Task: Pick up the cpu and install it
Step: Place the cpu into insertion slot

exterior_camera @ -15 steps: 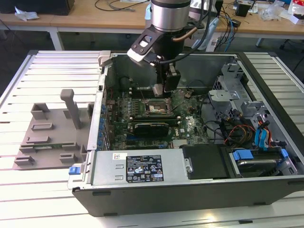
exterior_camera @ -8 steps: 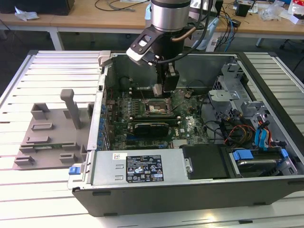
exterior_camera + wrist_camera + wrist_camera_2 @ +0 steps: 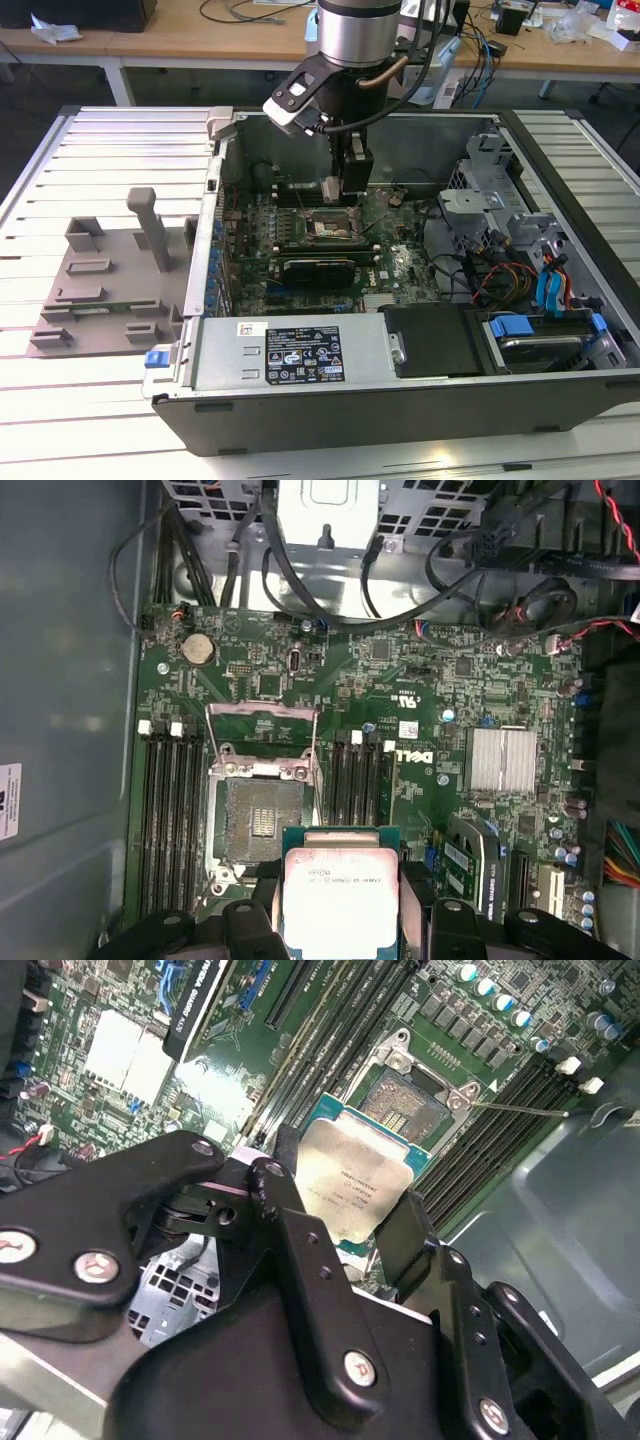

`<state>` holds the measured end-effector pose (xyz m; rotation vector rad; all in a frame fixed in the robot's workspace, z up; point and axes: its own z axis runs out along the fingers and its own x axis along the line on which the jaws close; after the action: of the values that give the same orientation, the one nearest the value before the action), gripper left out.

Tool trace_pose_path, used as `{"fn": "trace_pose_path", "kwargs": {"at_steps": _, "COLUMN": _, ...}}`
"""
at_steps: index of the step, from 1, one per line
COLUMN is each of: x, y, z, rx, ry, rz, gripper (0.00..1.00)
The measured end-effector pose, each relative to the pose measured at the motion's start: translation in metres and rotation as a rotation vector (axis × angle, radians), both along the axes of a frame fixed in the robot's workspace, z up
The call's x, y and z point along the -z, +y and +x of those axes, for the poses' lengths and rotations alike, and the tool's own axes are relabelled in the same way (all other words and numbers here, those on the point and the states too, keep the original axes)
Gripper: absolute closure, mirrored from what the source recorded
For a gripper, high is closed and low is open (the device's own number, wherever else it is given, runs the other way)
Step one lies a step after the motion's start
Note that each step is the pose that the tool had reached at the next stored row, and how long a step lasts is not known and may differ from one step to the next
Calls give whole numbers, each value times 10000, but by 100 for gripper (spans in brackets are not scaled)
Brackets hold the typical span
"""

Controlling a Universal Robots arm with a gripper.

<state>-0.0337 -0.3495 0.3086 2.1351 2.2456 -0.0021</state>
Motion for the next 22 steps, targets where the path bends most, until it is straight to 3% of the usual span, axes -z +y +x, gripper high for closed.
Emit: {"fn": "trace_pose_path", "kwargs": {"at_steps": 22, "x": 59, "y": 0, "z": 0, "rx": 4, "ry": 0, "rz": 1, "gripper": 45}}
